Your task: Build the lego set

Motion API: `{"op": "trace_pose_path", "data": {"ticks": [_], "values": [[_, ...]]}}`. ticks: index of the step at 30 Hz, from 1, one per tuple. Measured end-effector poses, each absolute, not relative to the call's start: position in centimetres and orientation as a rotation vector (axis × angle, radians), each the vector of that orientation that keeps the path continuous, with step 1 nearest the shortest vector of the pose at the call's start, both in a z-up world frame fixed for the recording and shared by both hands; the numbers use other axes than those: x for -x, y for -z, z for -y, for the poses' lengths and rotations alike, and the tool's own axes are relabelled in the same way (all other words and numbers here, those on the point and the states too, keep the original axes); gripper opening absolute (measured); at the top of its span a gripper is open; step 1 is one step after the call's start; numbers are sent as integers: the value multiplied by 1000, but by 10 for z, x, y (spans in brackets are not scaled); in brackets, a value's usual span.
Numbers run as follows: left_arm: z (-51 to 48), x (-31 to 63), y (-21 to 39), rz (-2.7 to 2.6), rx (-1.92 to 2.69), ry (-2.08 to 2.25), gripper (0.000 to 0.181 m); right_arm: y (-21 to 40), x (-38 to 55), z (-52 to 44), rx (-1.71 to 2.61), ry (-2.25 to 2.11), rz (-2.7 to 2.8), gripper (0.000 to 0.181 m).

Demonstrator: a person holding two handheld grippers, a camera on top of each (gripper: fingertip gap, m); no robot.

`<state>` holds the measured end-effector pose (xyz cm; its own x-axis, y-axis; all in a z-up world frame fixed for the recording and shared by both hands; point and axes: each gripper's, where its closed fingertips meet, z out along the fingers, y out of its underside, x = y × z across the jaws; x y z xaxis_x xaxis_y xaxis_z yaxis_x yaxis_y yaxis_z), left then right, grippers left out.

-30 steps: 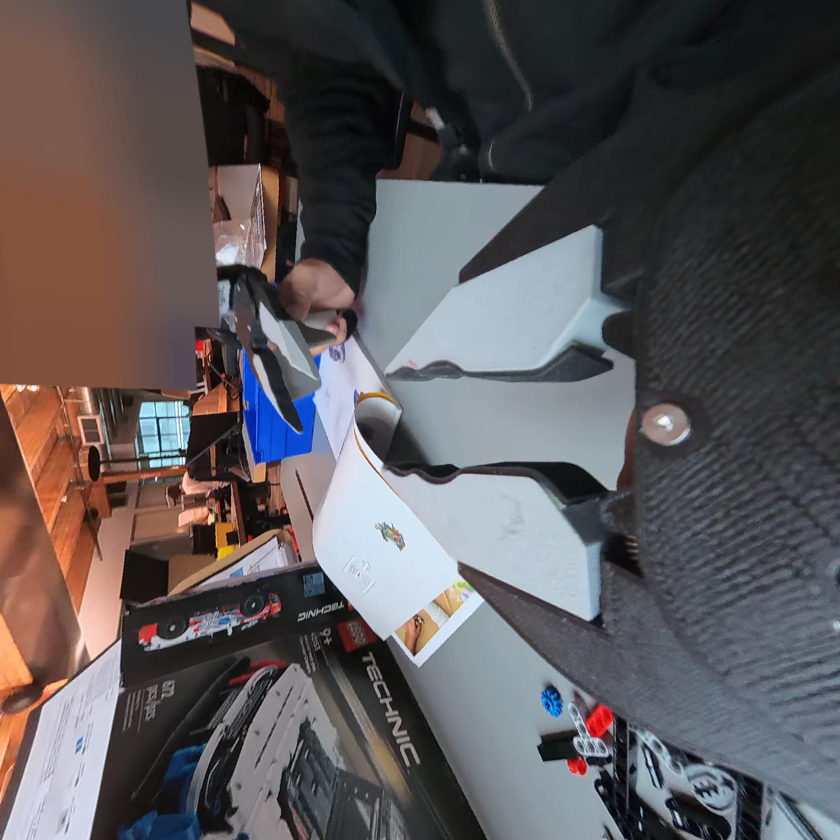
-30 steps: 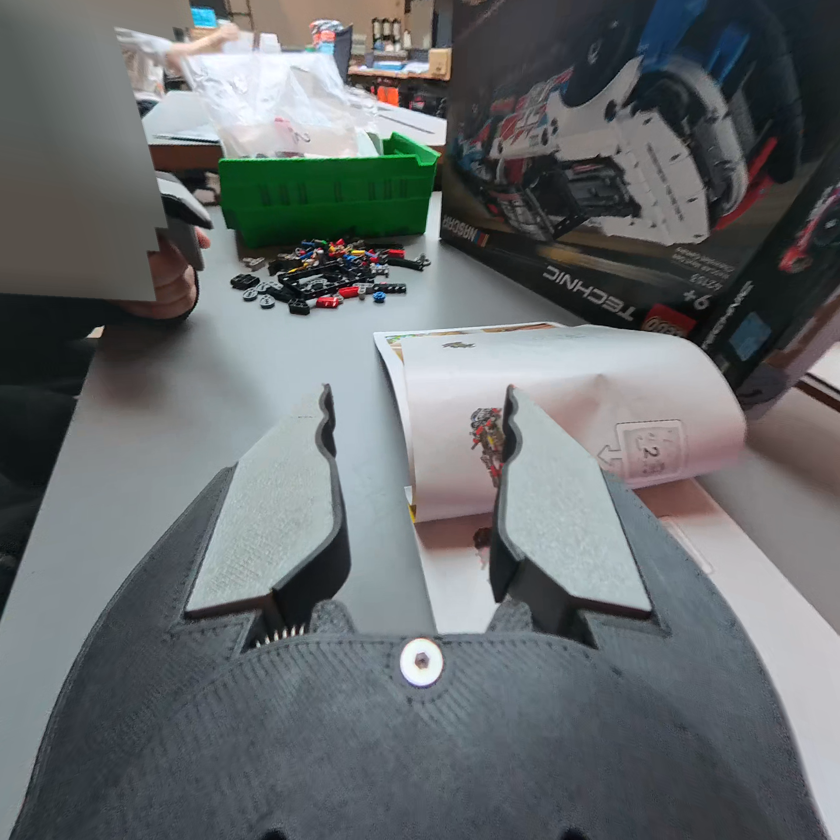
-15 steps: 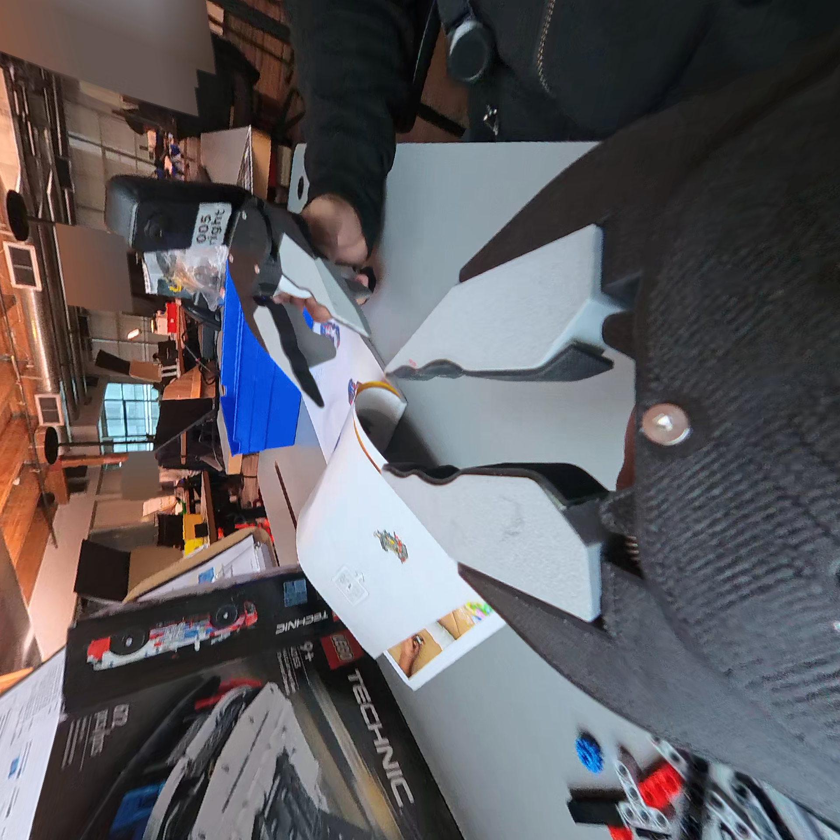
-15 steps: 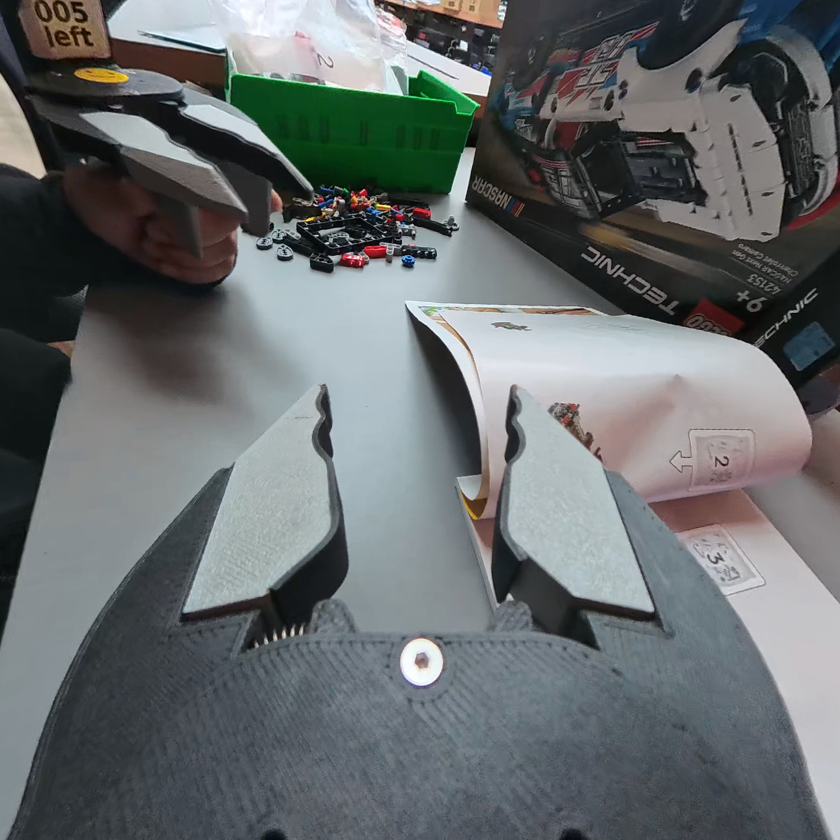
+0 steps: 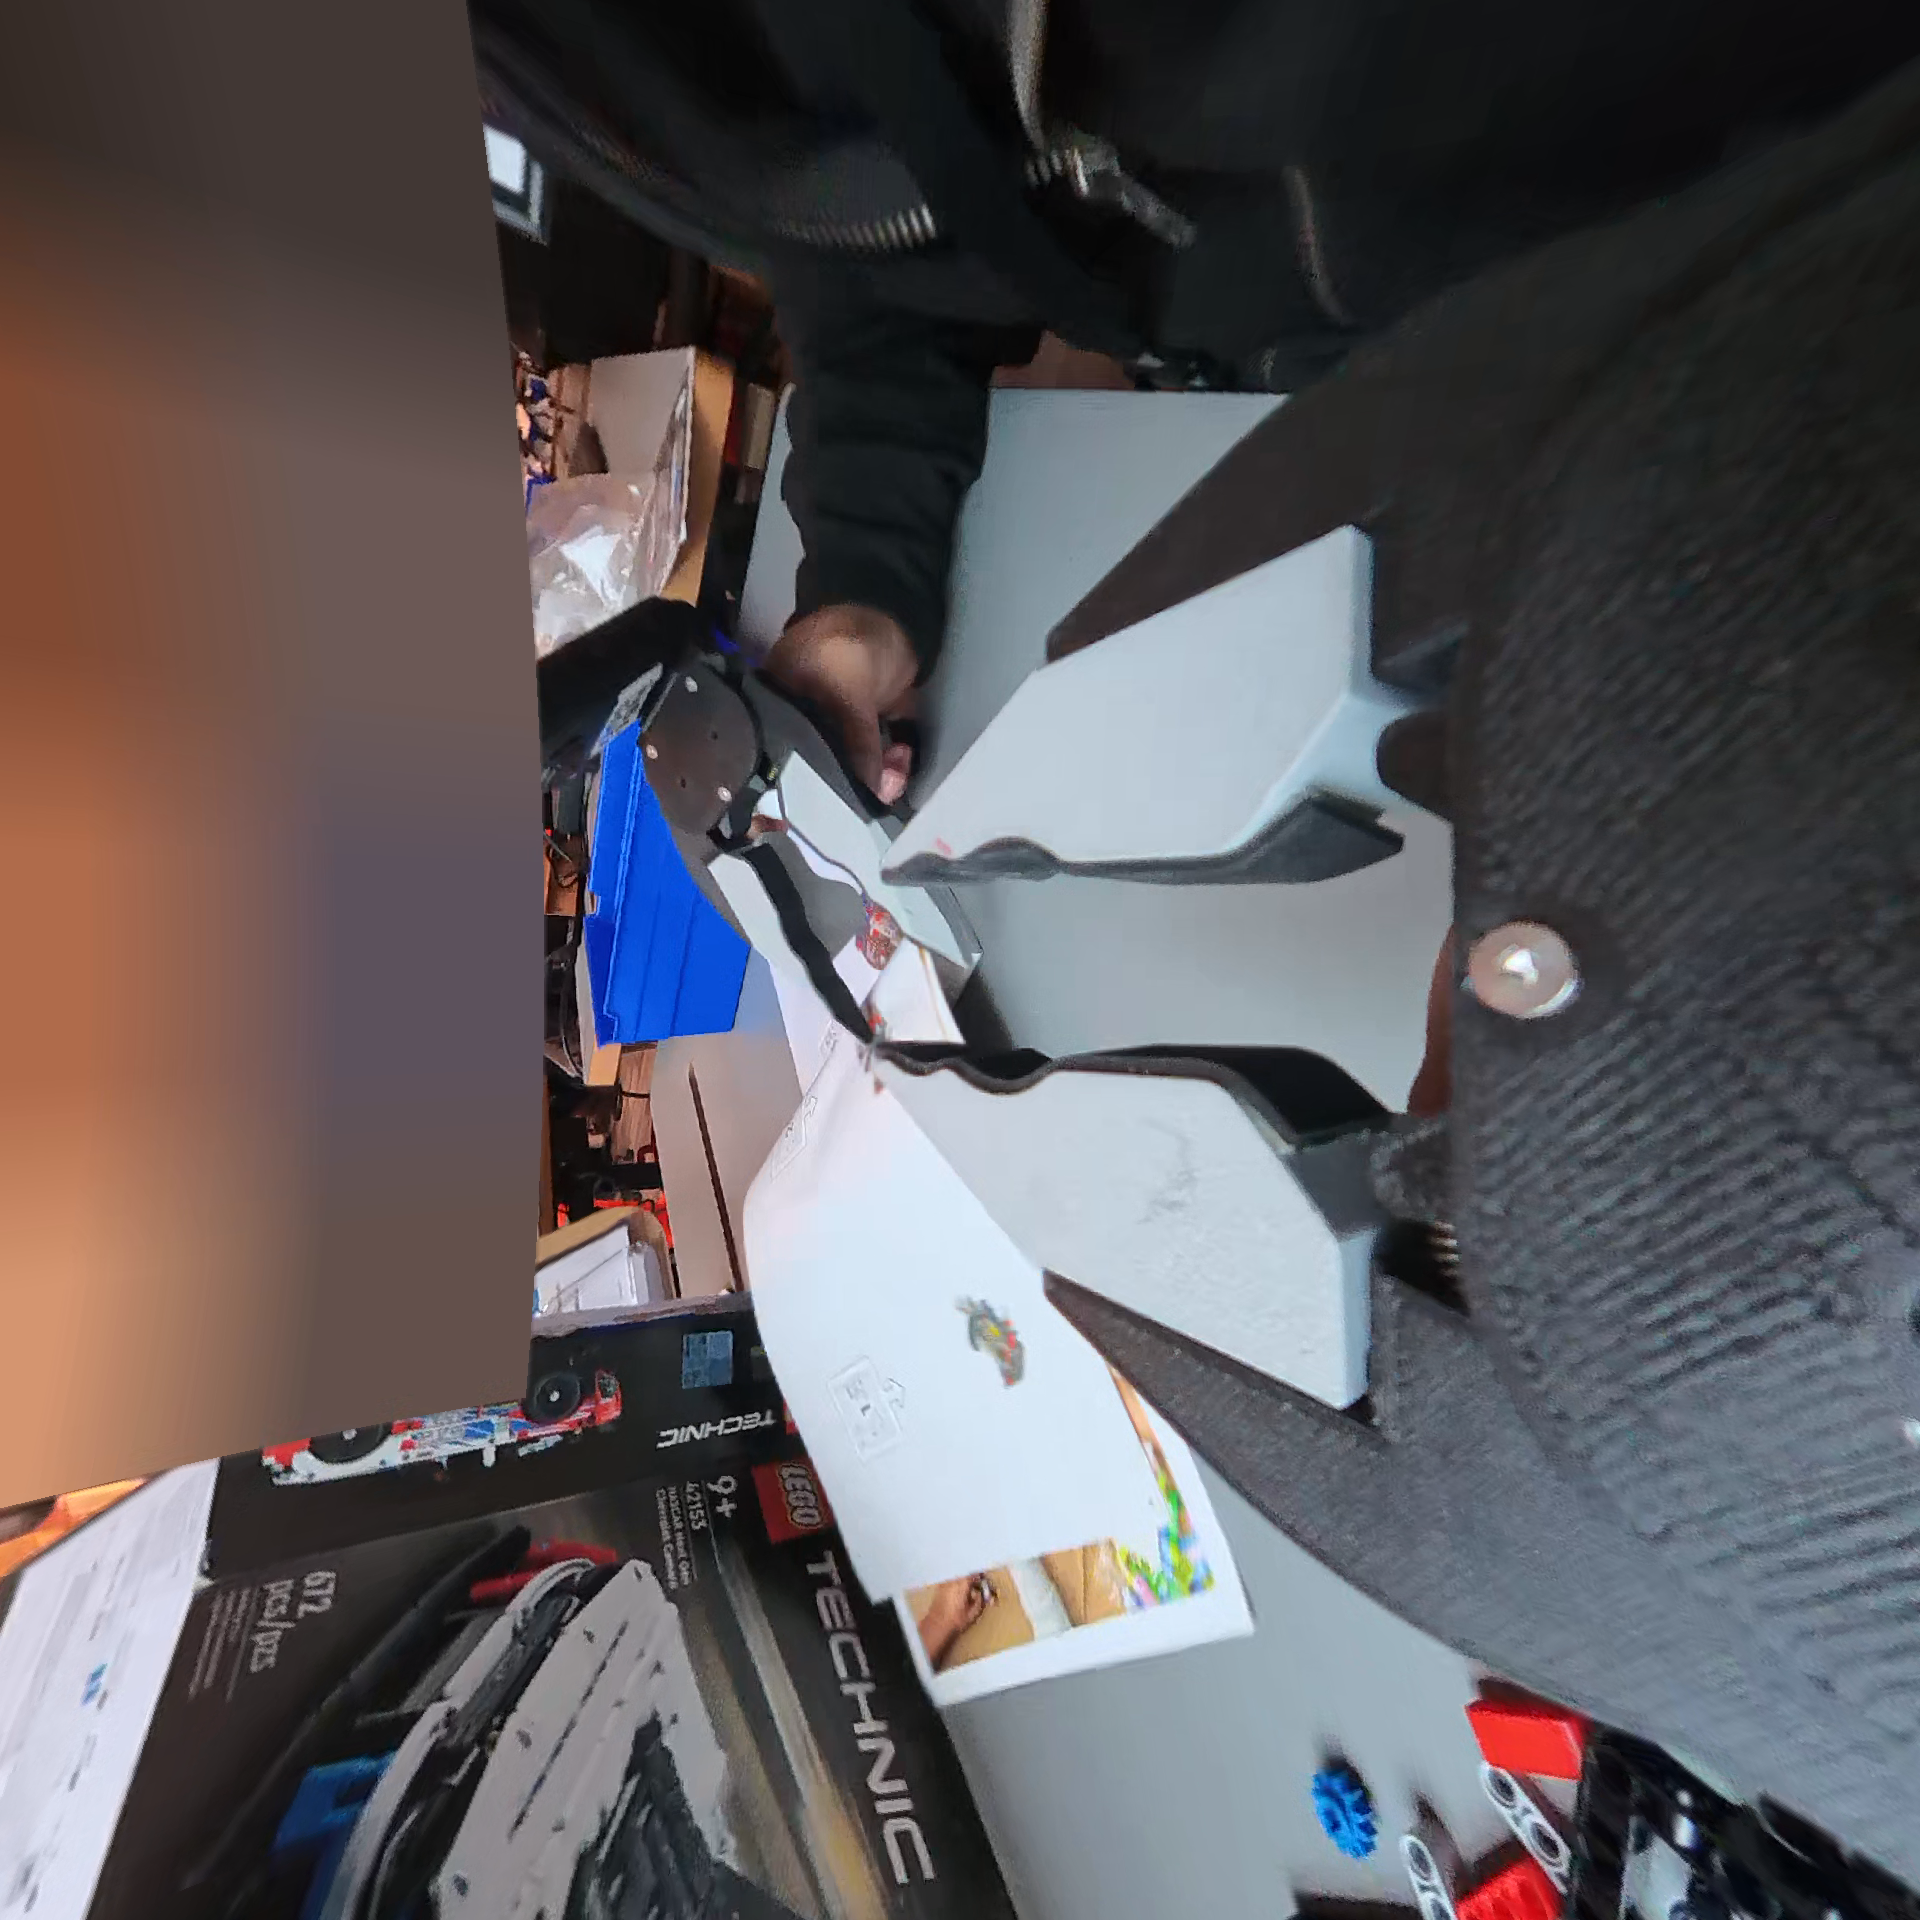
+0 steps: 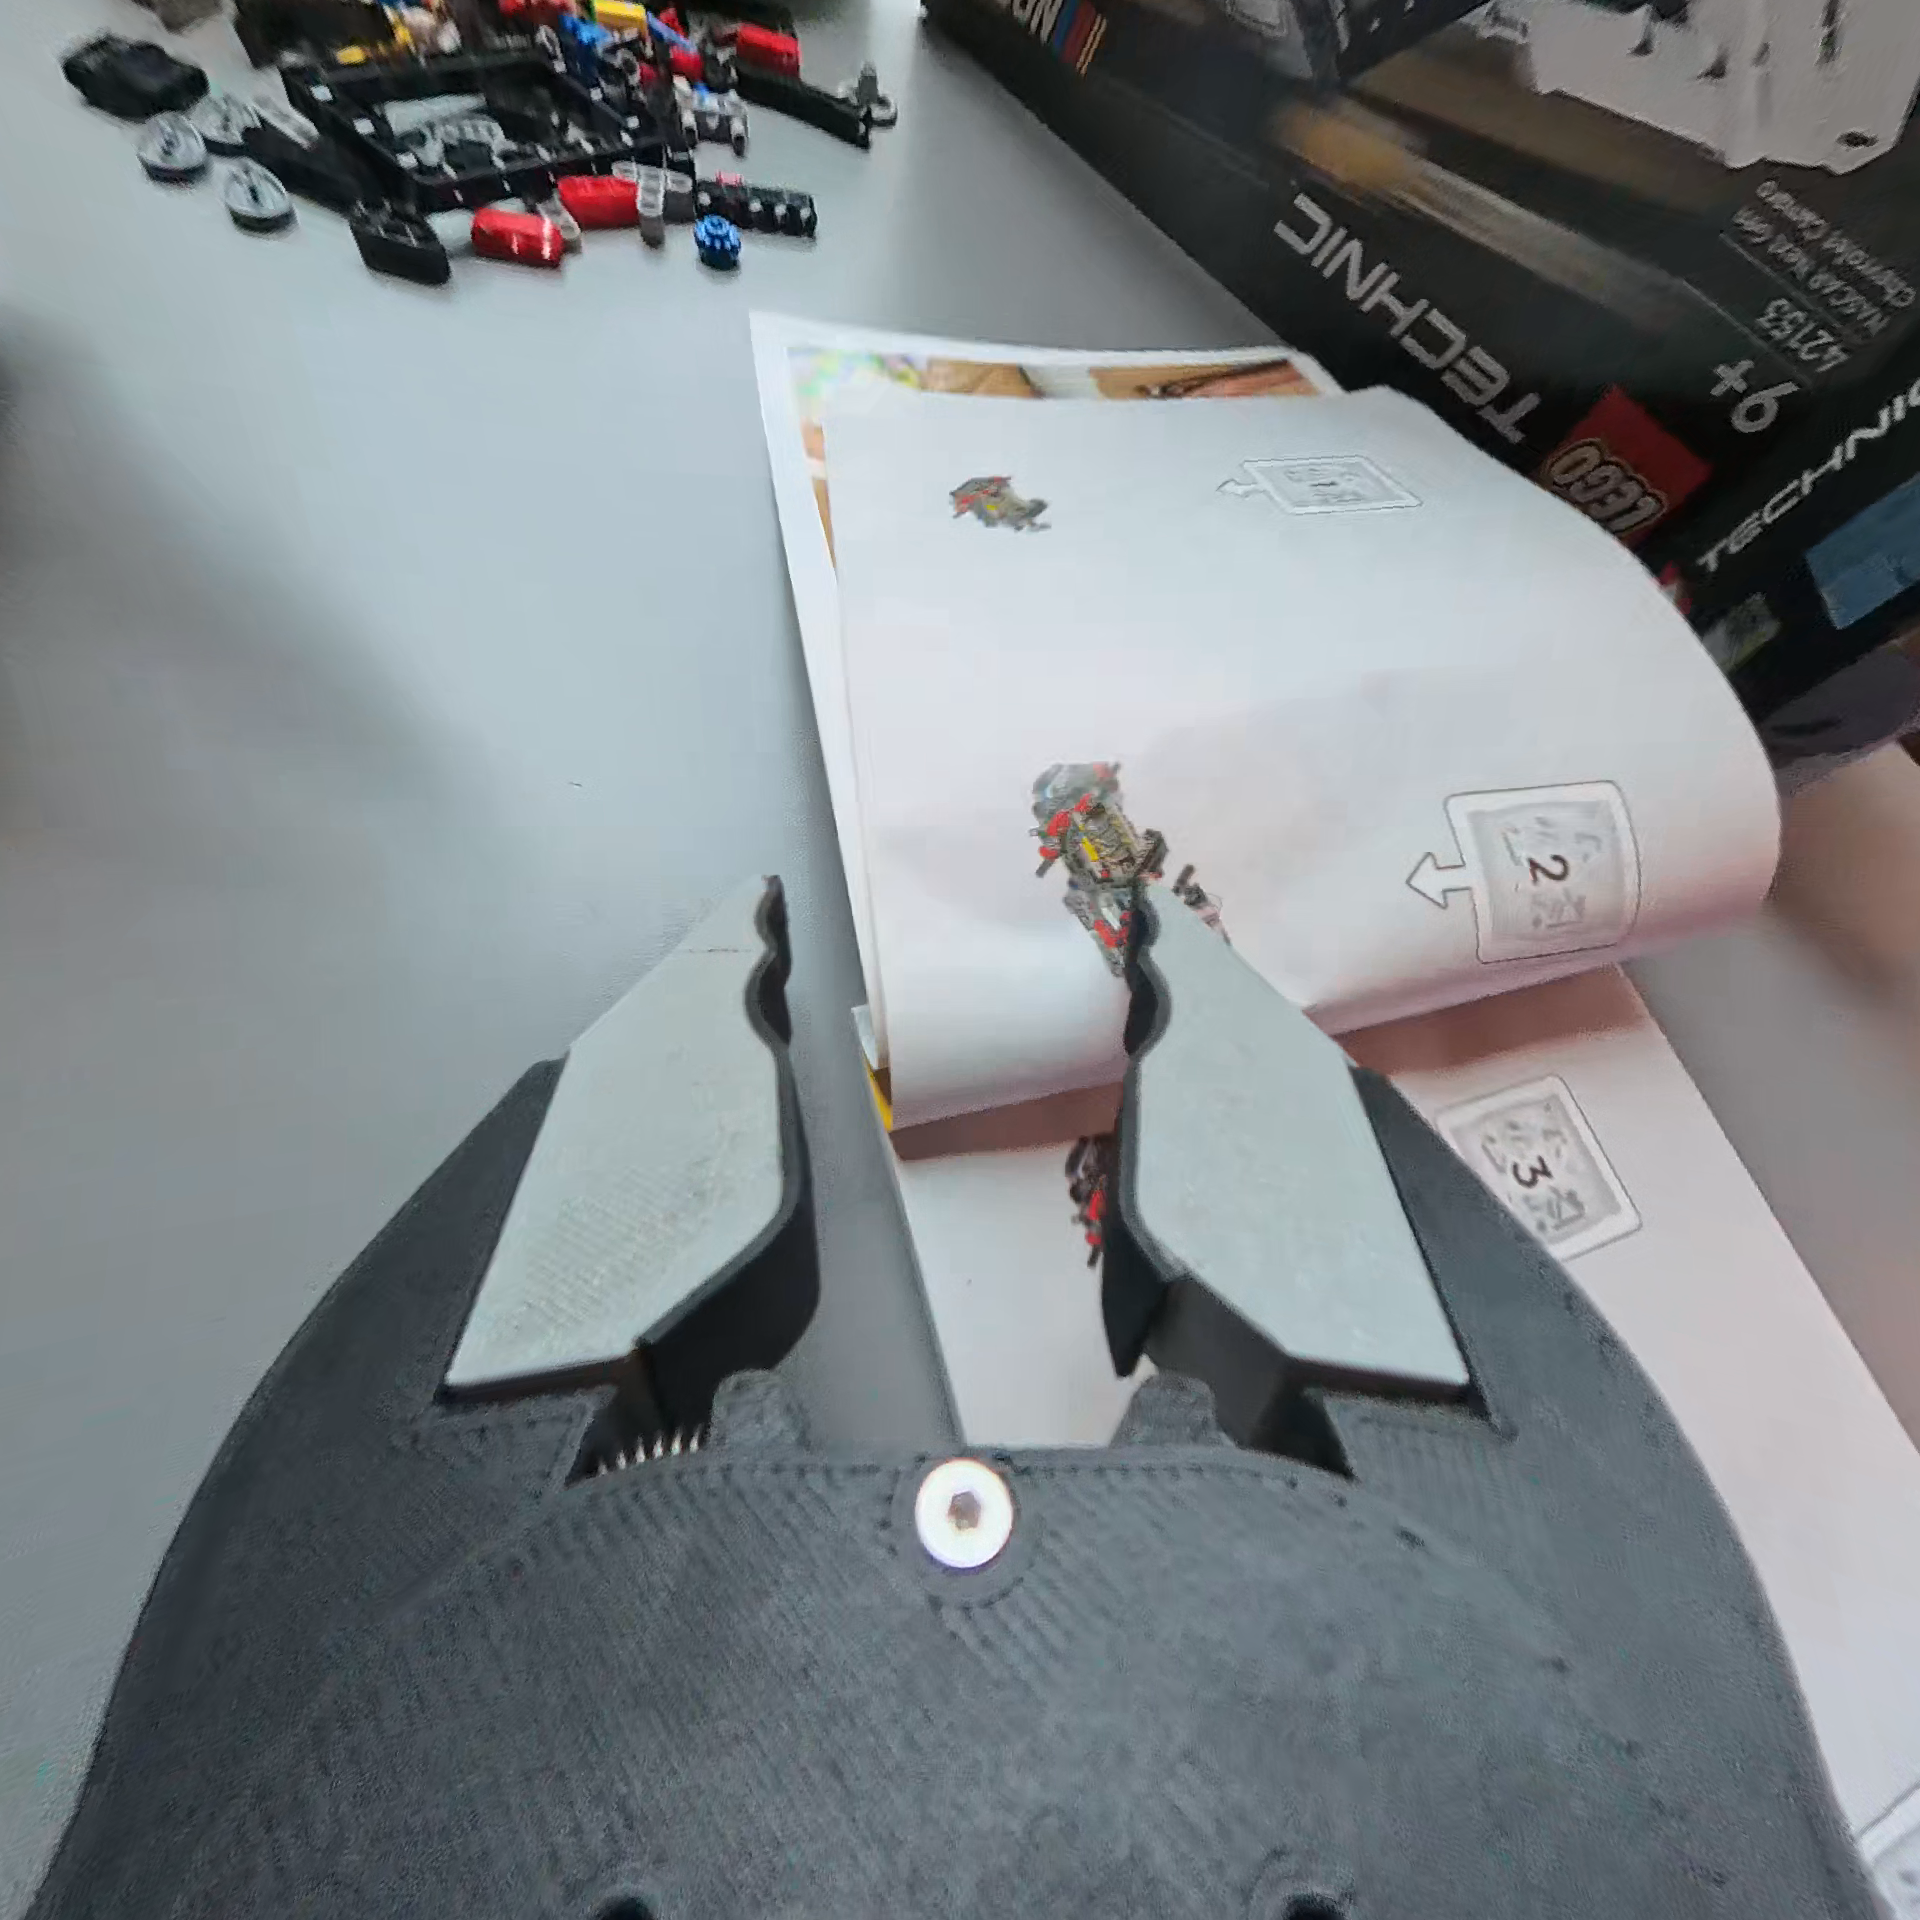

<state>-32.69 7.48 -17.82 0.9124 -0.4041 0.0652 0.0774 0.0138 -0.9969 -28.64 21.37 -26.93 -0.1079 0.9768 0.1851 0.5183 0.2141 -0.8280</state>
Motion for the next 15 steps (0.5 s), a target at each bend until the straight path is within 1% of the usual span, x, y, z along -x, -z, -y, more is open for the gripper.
{"op": "trace_pose_path", "data": {"ticks": [2,3,5,6,10,15], "values": [[-76,331,178,-234,1522,417,28,276,293,-215,1400,-724,1779,46],[-75,332,177,-229,1513,433,28,279,294,-212,1387,-719,1818,35],[-73,333,175,-222,1494,440,28,289,294,-203,1345,-677,1916,6],[-71,333,175,-223,1492,443,27,292,293,-198,1301,-644,1951,0],[-59,334,174,-200,1487,468,26,291,295,-193,1200,-580,1965,0],[-43,342,173,-147,1484,470,23,254,295,-174,1134,-896,1843,2]]}}
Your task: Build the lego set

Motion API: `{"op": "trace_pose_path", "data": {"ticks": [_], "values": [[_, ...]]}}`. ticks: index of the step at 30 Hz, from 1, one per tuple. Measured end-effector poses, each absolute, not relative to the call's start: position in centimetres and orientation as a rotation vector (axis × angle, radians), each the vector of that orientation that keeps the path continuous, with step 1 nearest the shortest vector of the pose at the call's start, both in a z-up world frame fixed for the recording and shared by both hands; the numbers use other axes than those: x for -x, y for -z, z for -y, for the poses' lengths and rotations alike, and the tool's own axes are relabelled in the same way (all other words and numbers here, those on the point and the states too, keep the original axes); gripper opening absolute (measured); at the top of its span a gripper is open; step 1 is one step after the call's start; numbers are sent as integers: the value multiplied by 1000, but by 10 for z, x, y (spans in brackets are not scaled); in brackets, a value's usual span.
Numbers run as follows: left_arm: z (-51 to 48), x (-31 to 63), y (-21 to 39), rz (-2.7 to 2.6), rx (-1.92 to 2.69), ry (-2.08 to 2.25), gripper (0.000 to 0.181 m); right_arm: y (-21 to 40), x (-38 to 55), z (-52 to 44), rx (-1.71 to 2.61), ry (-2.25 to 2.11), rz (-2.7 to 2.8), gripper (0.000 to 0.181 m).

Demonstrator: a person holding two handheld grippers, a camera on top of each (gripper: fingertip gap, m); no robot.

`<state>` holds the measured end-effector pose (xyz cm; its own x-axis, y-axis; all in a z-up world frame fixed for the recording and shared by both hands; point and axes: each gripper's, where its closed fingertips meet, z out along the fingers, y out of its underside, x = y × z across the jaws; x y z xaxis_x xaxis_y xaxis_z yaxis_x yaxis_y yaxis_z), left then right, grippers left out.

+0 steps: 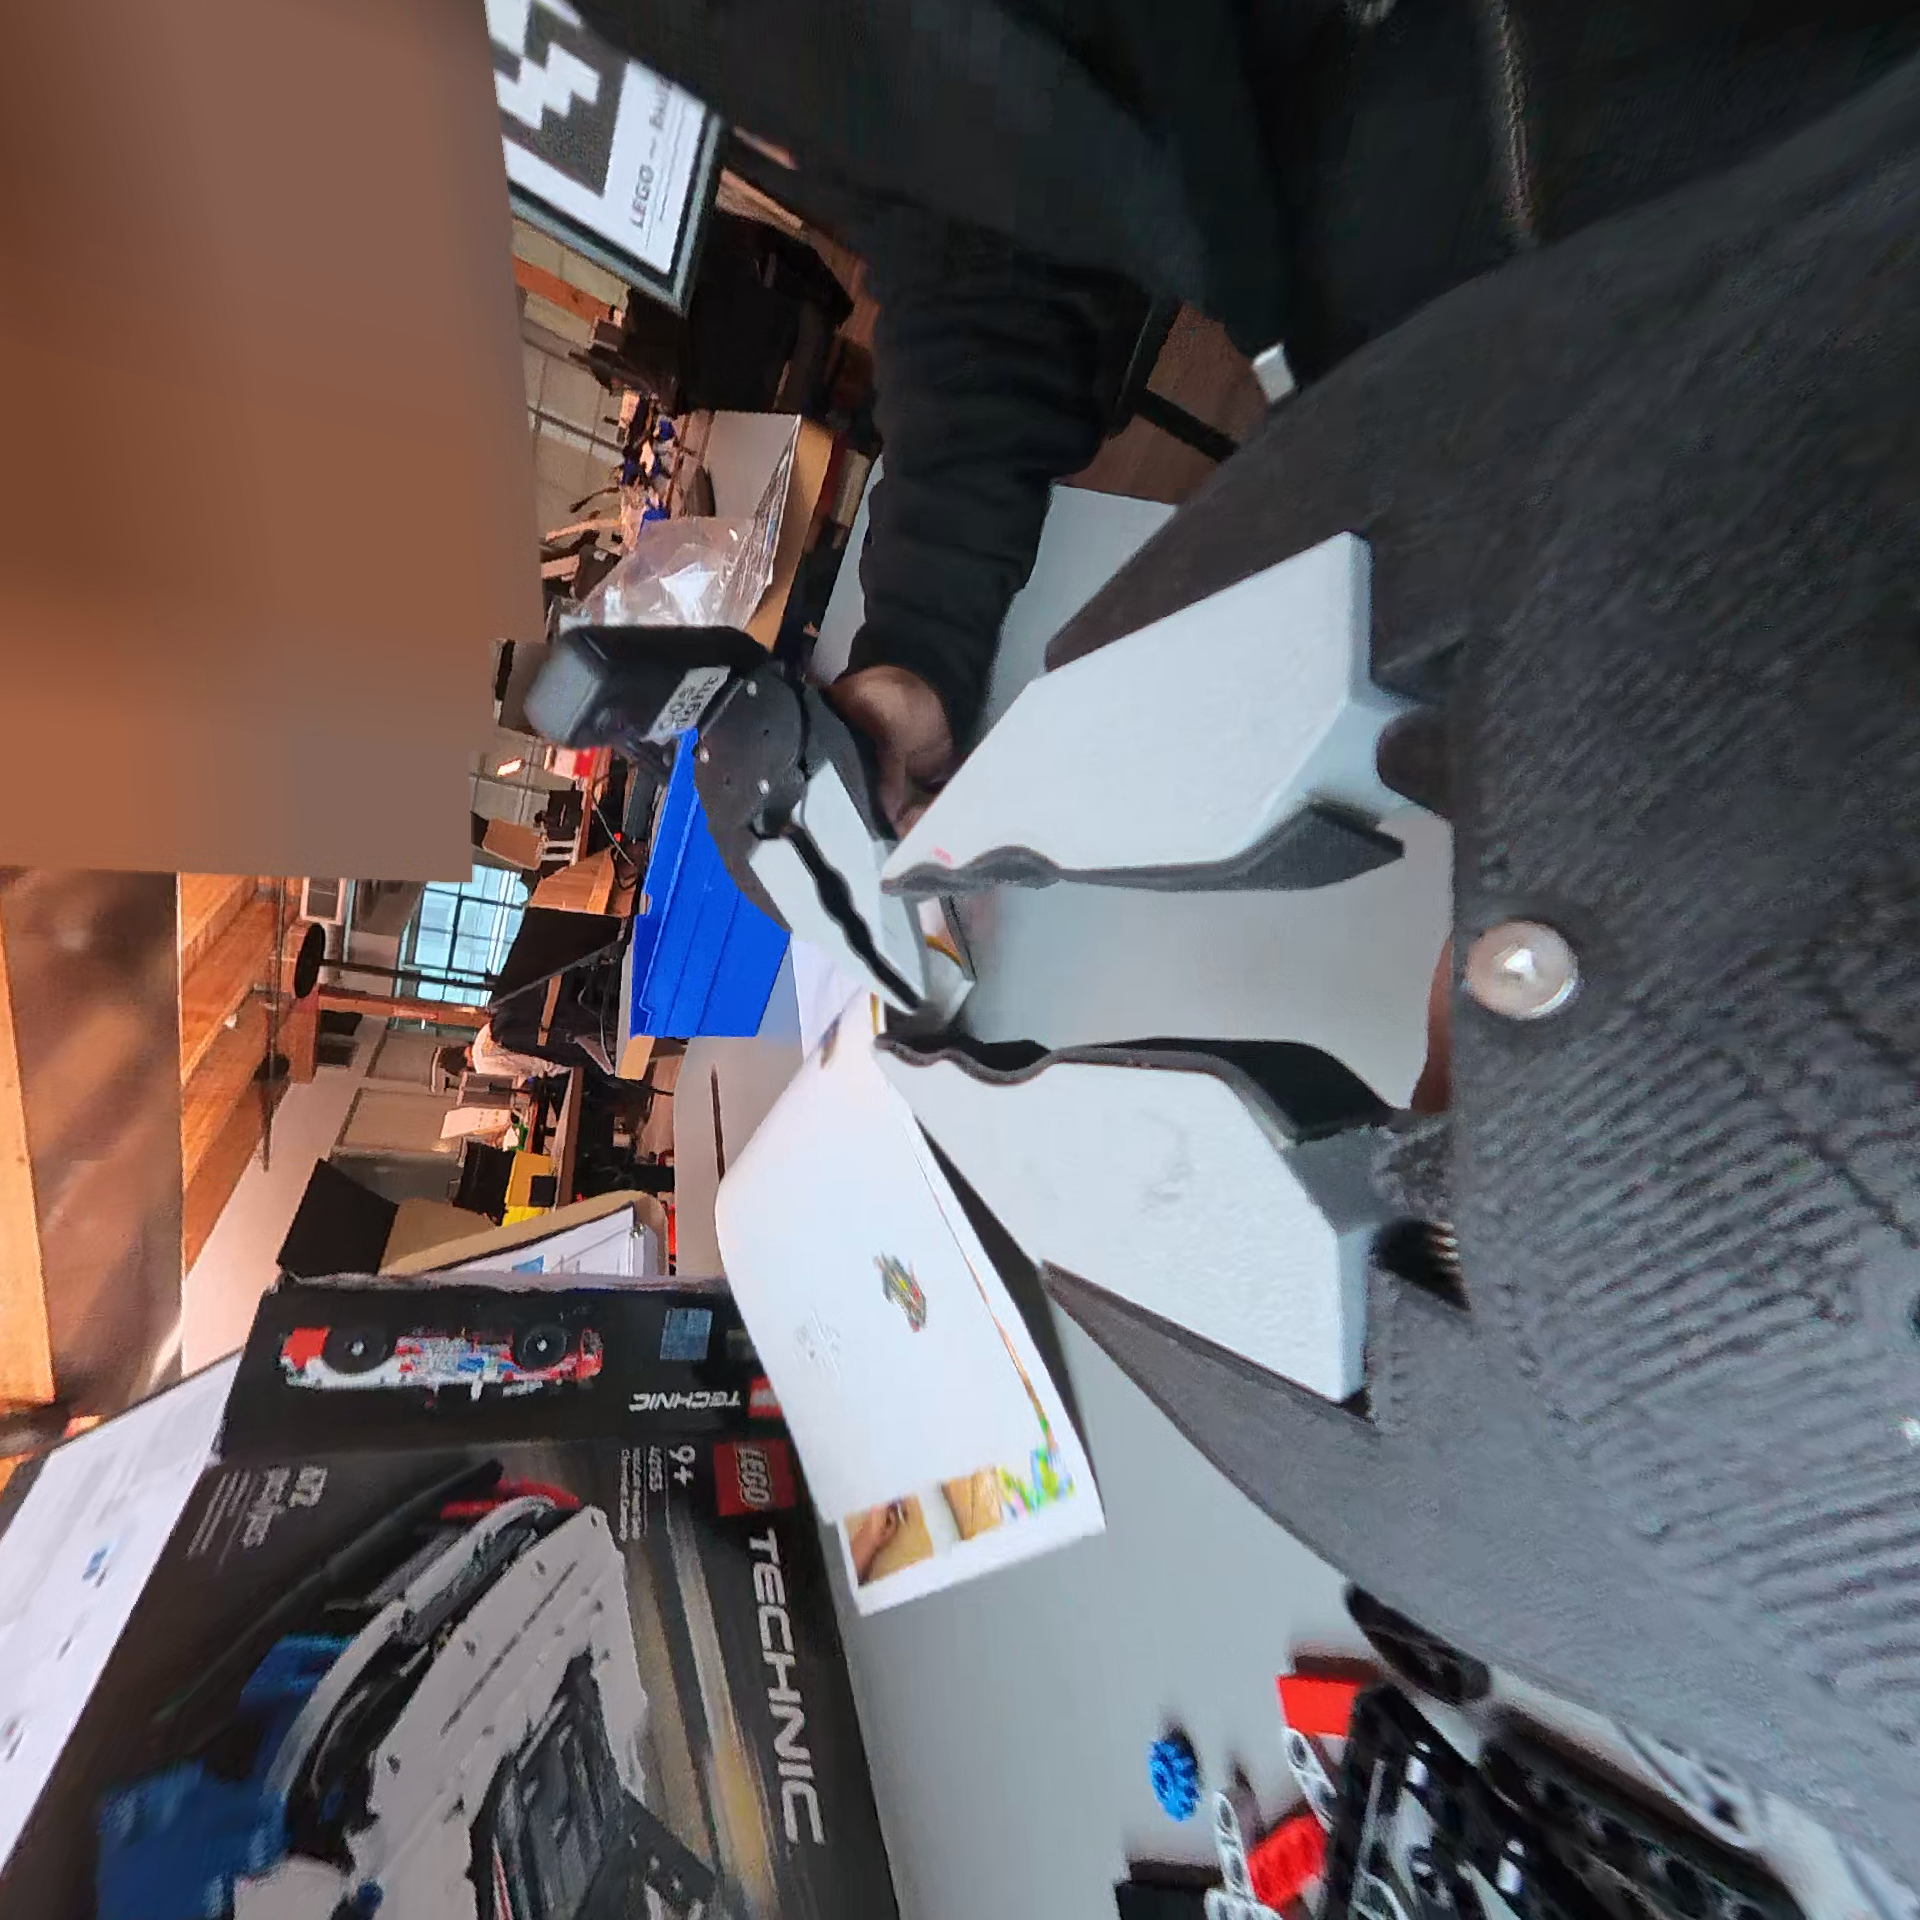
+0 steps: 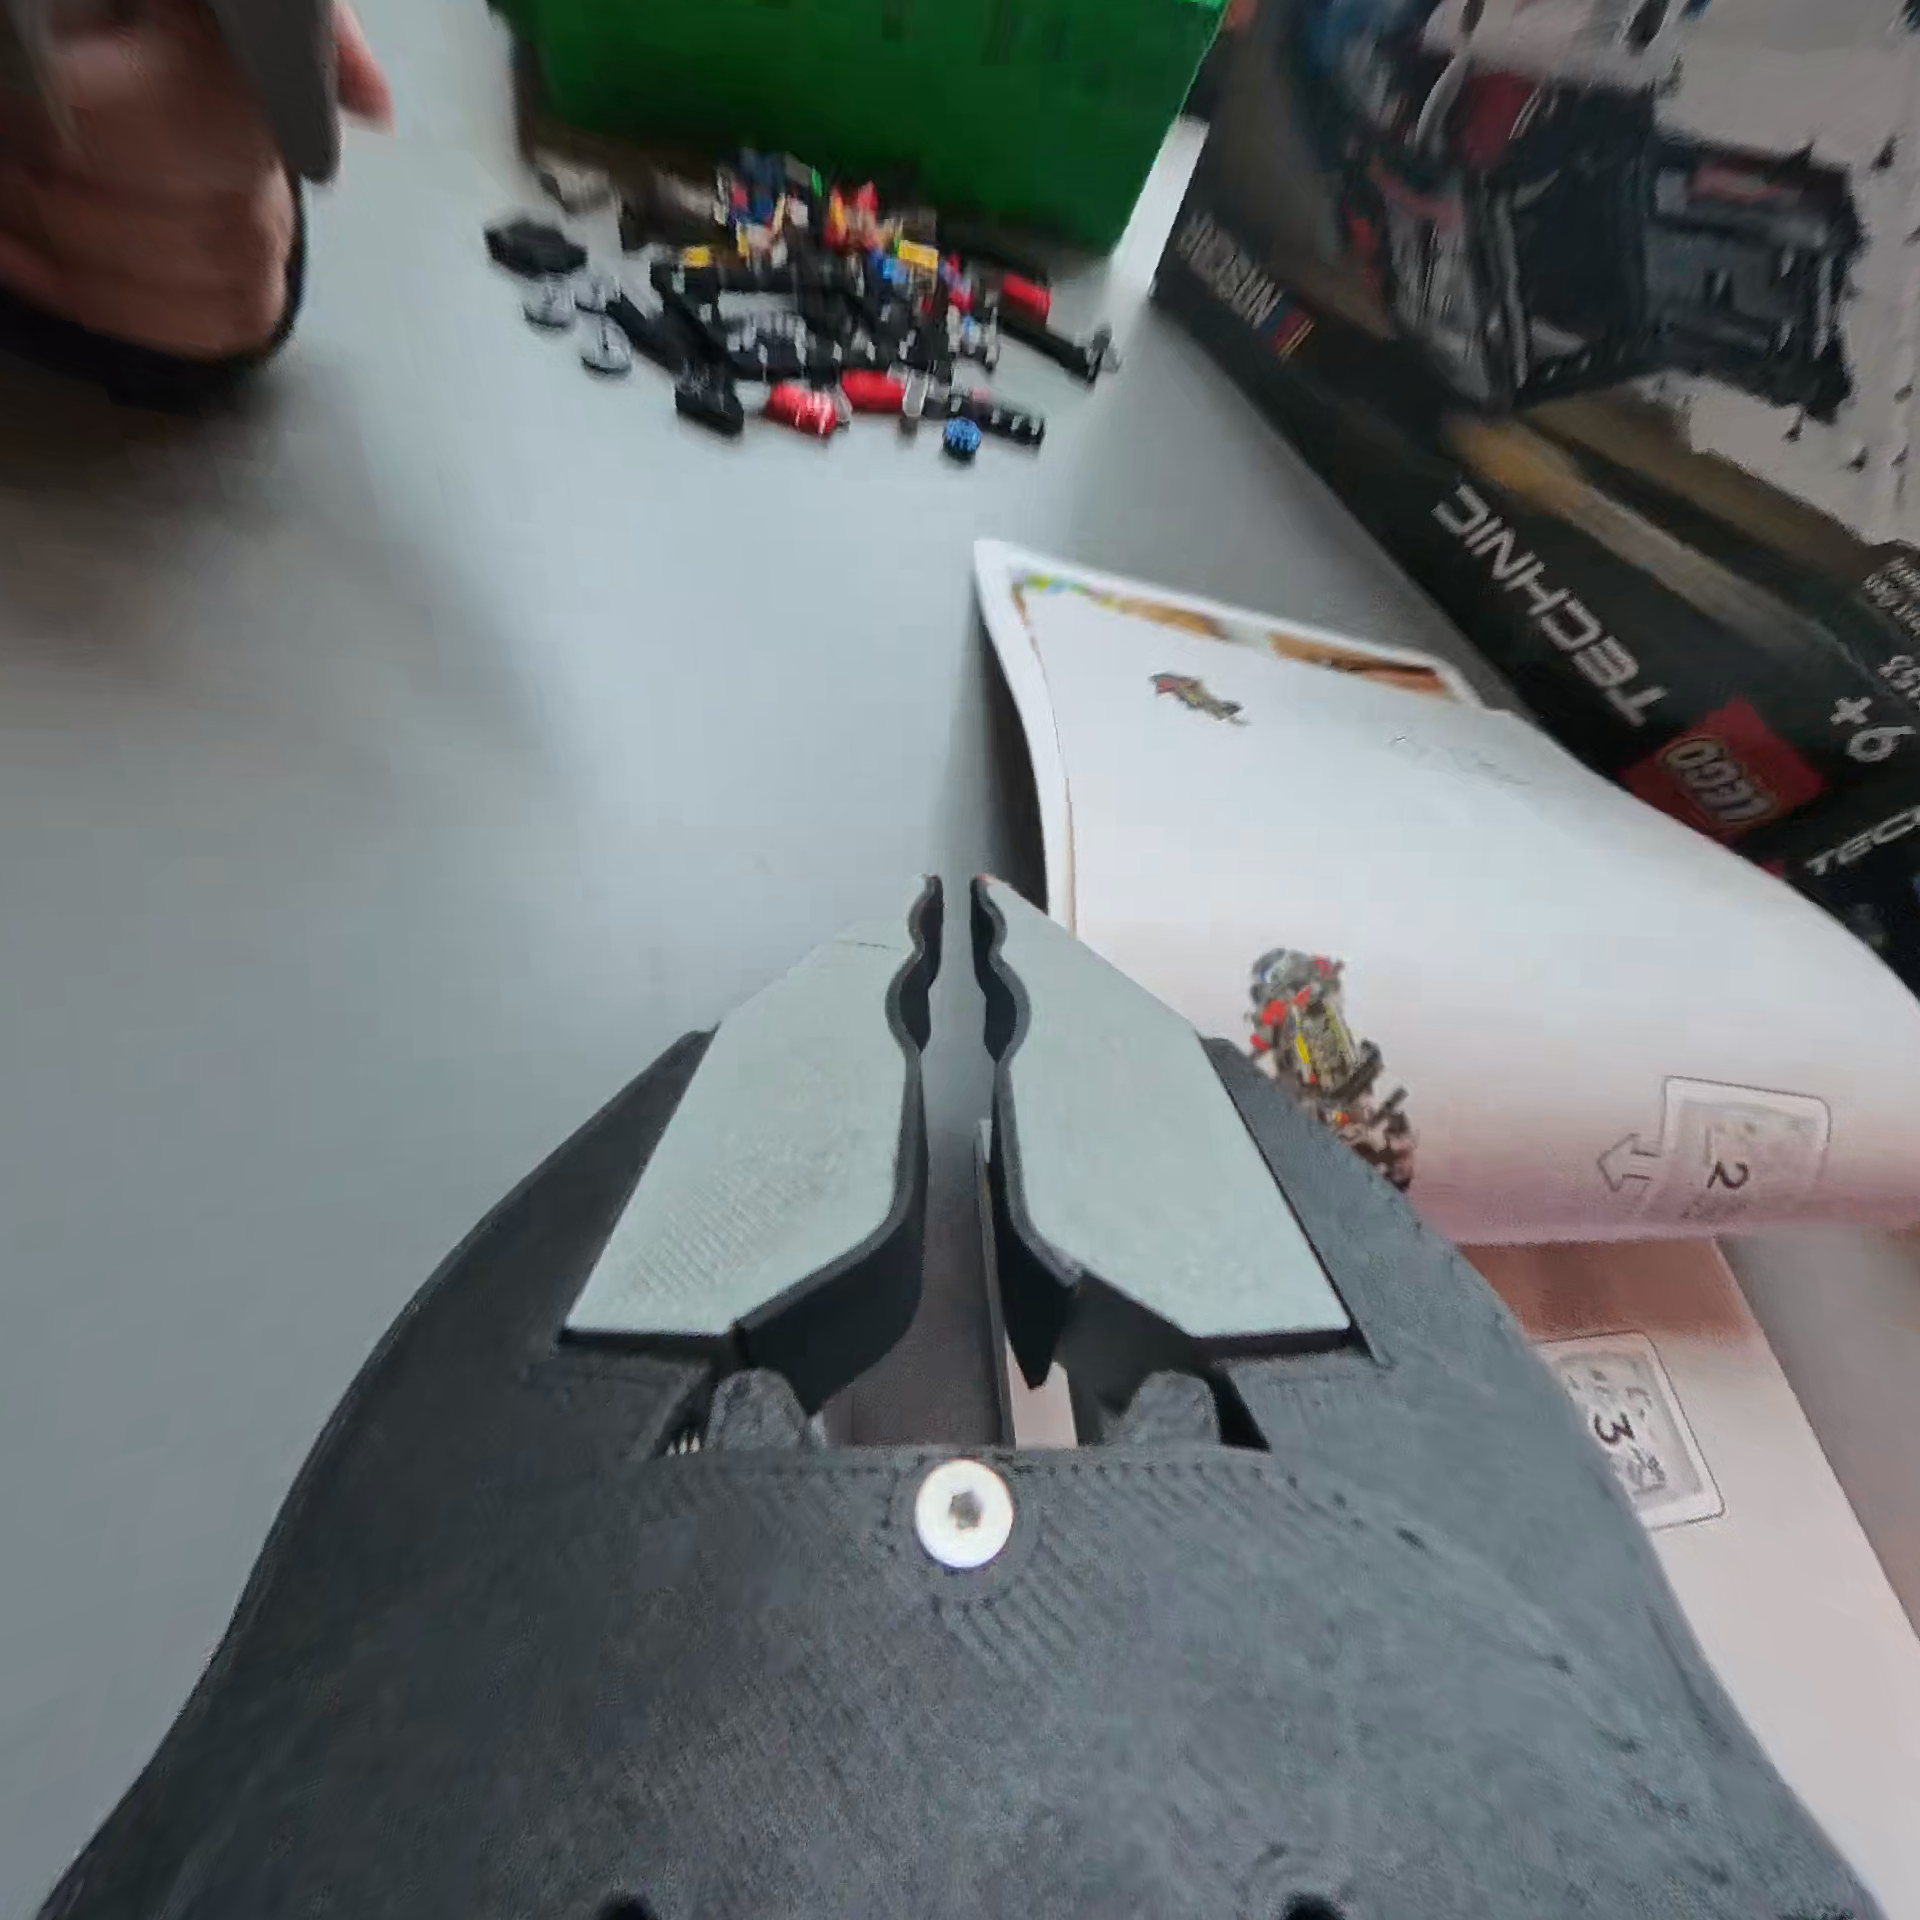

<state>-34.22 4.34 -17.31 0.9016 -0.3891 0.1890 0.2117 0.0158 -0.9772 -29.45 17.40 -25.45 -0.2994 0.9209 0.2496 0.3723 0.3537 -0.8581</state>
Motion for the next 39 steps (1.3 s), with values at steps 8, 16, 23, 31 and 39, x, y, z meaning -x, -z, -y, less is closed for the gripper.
{"op": "trace_pose_path", "data": {"ticks": [8,16,23,31,39], "values": [[-23,351,175,-74,1500,367,20,224,285,-177,1140,-1058,1676,11],[-30,341,190,-134,1619,258,20,223,283,-138,1123,-1176,1717,26],[-51,346,202,-112,1711,304,25,234,288,-116,1097,-1165,1806,39],[-58,345,202,-122,1712,345,24,228,287,-140,1184,-1148,1712,48],[-104,312,195,-263,1817,524,36,225,199,-232,1567,-839,1539,58]]}}
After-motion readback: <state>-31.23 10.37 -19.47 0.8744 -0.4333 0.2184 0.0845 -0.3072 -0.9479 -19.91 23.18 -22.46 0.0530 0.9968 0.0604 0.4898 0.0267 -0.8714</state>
